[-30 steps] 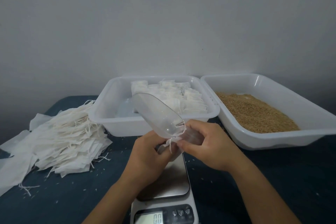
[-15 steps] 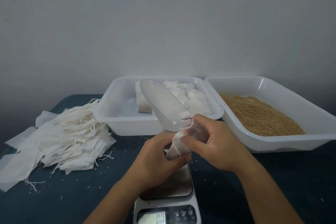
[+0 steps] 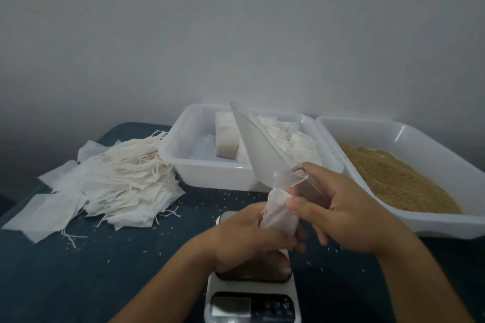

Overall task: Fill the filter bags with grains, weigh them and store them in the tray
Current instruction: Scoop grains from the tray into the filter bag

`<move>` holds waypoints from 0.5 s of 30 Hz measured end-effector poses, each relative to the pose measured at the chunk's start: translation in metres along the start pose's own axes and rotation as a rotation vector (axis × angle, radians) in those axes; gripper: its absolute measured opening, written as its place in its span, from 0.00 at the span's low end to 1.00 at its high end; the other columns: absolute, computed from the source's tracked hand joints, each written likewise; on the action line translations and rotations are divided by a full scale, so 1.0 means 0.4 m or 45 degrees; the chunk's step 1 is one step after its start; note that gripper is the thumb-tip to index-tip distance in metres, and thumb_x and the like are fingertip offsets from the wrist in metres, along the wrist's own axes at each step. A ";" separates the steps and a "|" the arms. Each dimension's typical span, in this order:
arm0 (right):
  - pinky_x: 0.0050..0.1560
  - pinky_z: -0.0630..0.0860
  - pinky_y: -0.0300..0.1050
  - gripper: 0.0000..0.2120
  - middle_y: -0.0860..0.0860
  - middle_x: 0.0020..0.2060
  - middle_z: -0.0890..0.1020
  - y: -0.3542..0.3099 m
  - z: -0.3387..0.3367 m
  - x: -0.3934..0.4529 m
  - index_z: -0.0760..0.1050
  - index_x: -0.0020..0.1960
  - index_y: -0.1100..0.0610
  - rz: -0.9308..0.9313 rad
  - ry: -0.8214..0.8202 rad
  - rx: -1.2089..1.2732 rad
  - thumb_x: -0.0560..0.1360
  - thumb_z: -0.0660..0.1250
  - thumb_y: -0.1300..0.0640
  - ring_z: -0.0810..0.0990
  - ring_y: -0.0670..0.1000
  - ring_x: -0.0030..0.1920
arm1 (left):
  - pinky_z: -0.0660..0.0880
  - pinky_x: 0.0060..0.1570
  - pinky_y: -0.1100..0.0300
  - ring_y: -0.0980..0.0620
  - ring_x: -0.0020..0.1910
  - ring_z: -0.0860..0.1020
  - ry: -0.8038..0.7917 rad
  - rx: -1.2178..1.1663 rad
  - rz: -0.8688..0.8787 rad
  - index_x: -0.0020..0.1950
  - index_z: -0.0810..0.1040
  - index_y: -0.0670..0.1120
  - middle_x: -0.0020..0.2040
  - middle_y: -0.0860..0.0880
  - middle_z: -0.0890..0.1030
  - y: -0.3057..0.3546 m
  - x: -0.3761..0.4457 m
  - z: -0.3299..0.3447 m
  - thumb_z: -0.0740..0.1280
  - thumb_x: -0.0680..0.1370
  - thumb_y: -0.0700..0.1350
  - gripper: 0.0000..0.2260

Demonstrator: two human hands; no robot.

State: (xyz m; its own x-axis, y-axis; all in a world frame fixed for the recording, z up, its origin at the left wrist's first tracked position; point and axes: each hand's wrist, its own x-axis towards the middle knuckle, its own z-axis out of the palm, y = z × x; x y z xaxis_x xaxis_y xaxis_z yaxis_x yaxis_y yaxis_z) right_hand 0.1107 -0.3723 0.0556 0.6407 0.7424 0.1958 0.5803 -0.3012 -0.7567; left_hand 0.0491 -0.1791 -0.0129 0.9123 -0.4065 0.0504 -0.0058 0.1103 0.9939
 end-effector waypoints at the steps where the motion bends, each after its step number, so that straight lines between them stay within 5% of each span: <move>1: 0.27 0.75 0.39 0.11 0.52 0.37 0.83 -0.004 -0.002 -0.002 0.73 0.54 0.56 0.001 -0.003 -0.009 0.80 0.69 0.50 0.79 0.48 0.24 | 0.80 0.44 0.59 0.49 0.51 0.83 0.041 -0.007 0.011 0.58 0.80 0.41 0.51 0.46 0.83 0.001 0.002 0.000 0.70 0.75 0.38 0.11; 4: 0.28 0.75 0.34 0.11 0.46 0.45 0.86 -0.026 -0.008 -0.006 0.76 0.58 0.50 -0.037 0.043 0.042 0.78 0.74 0.55 0.80 0.42 0.28 | 0.78 0.41 0.60 0.55 0.42 0.80 0.174 0.148 0.103 0.46 0.83 0.54 0.42 0.52 0.81 -0.001 0.014 -0.004 0.72 0.73 0.38 0.10; 6: 0.29 0.75 0.32 0.19 0.44 0.52 0.87 -0.040 -0.012 -0.009 0.76 0.62 0.43 -0.069 0.132 0.116 0.75 0.77 0.57 0.83 0.41 0.32 | 0.78 0.41 0.58 0.55 0.40 0.79 0.296 0.259 0.128 0.45 0.83 0.54 0.40 0.53 0.81 -0.004 0.020 -0.012 0.73 0.72 0.40 0.08; 10: 0.26 0.74 0.35 0.21 0.37 0.52 0.84 -0.025 -0.065 -0.014 0.72 0.60 0.29 0.147 0.453 0.044 0.70 0.74 0.36 0.81 0.43 0.28 | 0.79 0.46 0.56 0.56 0.41 0.80 0.497 0.466 0.180 0.51 0.83 0.54 0.42 0.54 0.82 -0.014 0.021 -0.037 0.76 0.72 0.47 0.09; 13: 0.28 0.76 0.41 0.18 0.38 0.45 0.81 0.041 -0.159 -0.020 0.71 0.60 0.36 0.508 0.599 -0.248 0.74 0.70 0.33 0.80 0.42 0.29 | 0.80 0.47 0.53 0.57 0.42 0.80 0.675 0.487 0.129 0.50 0.82 0.54 0.42 0.53 0.83 -0.021 0.023 -0.054 0.76 0.70 0.55 0.12; 15: 0.39 0.78 0.48 0.17 0.43 0.49 0.80 0.097 -0.235 -0.031 0.71 0.63 0.43 0.730 0.540 -0.528 0.77 0.69 0.40 0.82 0.47 0.39 | 0.77 0.41 0.64 0.61 0.40 0.80 0.719 0.552 0.119 0.48 0.81 0.59 0.41 0.57 0.82 -0.024 0.029 -0.059 0.77 0.71 0.53 0.08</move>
State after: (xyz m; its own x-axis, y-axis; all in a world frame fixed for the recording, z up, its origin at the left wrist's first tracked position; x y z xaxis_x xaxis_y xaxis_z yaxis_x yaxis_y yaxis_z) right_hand 0.1728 -0.4493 0.0823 0.9811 0.1421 0.1311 0.1907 -0.8227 -0.5355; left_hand 0.0695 -0.1634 -0.0242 0.9720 0.1311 0.1950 -0.1493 -0.2962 0.9434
